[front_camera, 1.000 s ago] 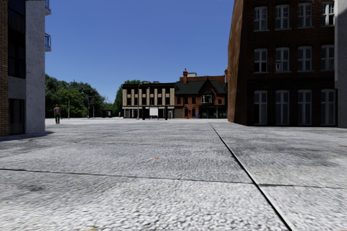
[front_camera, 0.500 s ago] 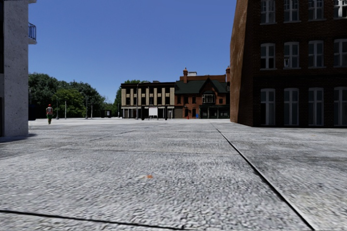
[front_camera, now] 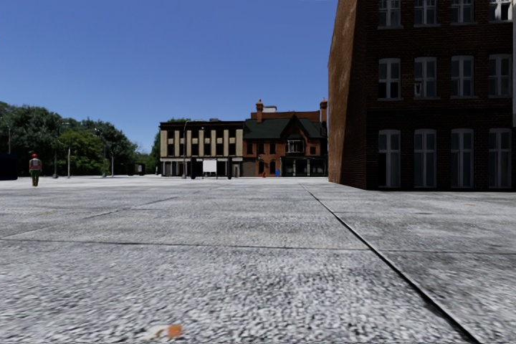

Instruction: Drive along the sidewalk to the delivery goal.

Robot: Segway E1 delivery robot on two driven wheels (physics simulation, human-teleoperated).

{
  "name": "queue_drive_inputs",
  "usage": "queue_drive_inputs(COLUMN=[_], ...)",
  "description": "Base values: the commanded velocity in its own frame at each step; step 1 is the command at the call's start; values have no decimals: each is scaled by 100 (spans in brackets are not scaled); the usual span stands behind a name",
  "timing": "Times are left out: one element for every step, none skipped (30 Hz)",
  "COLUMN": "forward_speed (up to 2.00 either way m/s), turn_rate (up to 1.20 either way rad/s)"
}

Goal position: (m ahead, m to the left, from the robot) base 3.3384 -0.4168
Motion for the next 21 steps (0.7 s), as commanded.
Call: queue_drive_inputs(forward_speed=[200,200,200,200,200,200,200,200,200,200,200,200,200,200,200,200,200,200,200,200,200], turn_rate=[0,0,0,0,0,0,0,0,0,0,0,0,0,0,0,0,0,0,0,0,-36])
